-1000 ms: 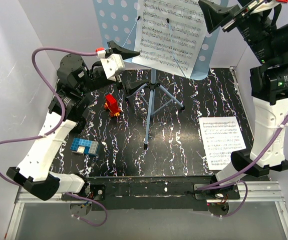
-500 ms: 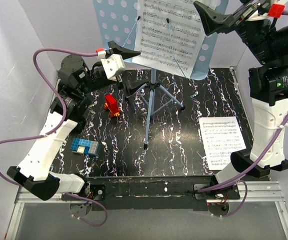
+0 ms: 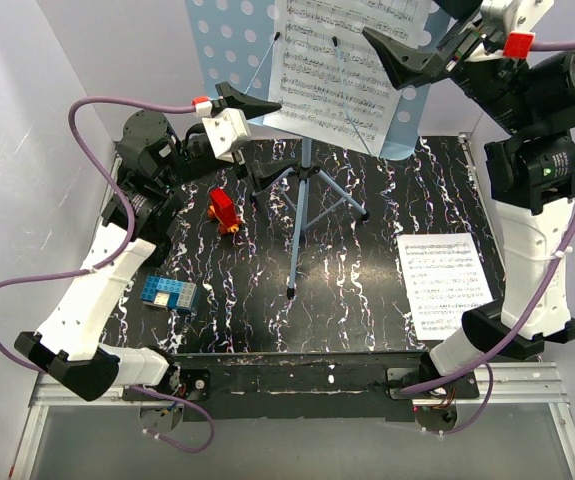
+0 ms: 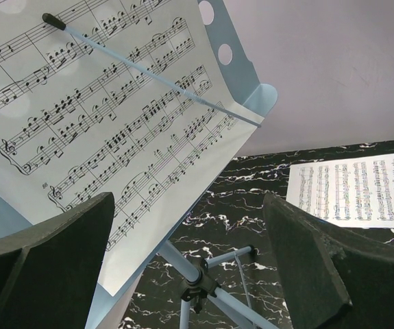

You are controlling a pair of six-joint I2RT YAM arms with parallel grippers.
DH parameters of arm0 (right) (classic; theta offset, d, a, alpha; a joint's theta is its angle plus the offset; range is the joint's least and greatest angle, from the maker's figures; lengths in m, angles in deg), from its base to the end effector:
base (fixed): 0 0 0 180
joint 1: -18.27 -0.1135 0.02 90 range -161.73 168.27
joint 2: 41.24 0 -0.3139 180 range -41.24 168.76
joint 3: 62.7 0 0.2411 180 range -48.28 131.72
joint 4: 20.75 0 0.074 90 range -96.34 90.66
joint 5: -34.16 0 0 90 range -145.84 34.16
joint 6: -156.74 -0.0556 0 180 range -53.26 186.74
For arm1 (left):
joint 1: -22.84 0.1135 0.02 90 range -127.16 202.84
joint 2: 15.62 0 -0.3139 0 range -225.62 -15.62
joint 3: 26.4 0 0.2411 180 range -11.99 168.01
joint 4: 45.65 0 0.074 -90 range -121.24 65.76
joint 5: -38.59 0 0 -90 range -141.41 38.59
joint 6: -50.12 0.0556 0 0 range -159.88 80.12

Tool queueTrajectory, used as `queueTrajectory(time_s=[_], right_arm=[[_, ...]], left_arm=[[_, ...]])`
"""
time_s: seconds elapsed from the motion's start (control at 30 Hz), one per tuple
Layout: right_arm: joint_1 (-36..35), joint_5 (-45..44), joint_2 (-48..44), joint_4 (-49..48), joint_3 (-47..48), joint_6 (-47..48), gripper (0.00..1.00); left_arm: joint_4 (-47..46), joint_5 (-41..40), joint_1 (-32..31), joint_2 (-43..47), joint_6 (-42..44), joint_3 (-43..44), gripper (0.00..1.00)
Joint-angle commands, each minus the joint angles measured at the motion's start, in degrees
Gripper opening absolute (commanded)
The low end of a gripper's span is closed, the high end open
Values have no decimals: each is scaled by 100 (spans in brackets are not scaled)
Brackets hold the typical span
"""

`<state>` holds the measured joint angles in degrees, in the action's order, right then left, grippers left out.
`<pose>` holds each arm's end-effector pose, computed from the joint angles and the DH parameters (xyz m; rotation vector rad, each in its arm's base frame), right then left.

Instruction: Pack up the instrument practice props

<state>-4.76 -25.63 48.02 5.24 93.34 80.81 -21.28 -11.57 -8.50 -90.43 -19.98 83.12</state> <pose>0.1763 0.1053 0.7287 -0.7381 0.6402 0.3701 0.1956 -0.1608 0.5747 1.1070 0.9588 -0.6448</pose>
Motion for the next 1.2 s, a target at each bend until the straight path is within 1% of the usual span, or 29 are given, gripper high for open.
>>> queueTrajectory(time_s=[0.0, 0.13, 0.23, 0.37, 0.43, 0.47, 0.57, 0.6, 0.67, 0.7, 0.73, 0.77, 0.83, 0.93, 1.03, 1.17], right_arm=[[-97, -7, -268, 20, -213, 53, 81], [-114, -86, -461, 152, -477, -114, 77], [-114, -200, -646, 257, -802, -97, 72], [-114, -533, -742, 407, -961, 35, 61], [-114, -727, -769, 399, -1022, 70, 54], [-114, -832, -769, 372, -1057, 70, 49], [-114, -1026, -760, 275, -1145, 26, 47], [-114, -1044, -752, 275, -1154, 26, 44], [-114, -1132, -717, 275, -1163, 9, 35], [-114, -1193, -708, 258, -1172, -9, 26], [-114, -1237, -708, 258, -1172, -26, 21], [-114, -1290, -690, 232, -1163, -35, 16], [-114, -1378, -681, 214, -1163, -53, 11], [-114, -1422, -690, 205, -1207, -44, 6], [-114, -1379, -734, 187, -1304, -9, 4], [-114, -1238, -778, 152, -1374, 79, 4]], left_arm=[[-99, -46, -31, 36, -56, -72, 90], [-143, -55, -22, 36, -48, -72, 90], [-196, -63, -31, 19, -48, -80, 90], [-283, -37, -22, 36, -179, -63, 90], [-354, -20, -22, 19, -451, -37, 90], [-397, 7, -22, 10, -609, 7, 90], [-634, 138, -22, -52, -1022, 139, 90], [-757, 165, -31, -95, -1206, 165, 90], [-828, 375, -22, -297, -1523, 375, 90], [-907, 428, -22, -411, -1750, 464, 90], [-960, 533, -22, -508, -1944, 534, 90], [-960, 621, -22, -631, -2181, 648, 90], [-1154, 666, -40, -824, -2455, 798, 90], [-1267, 718, -92, -1000, -2561, 904, 89], [-1426, 771, -154, -1115, -2579, 922, 89], [-1471, 710, -320, -1291, -2351, 1026, 88]])
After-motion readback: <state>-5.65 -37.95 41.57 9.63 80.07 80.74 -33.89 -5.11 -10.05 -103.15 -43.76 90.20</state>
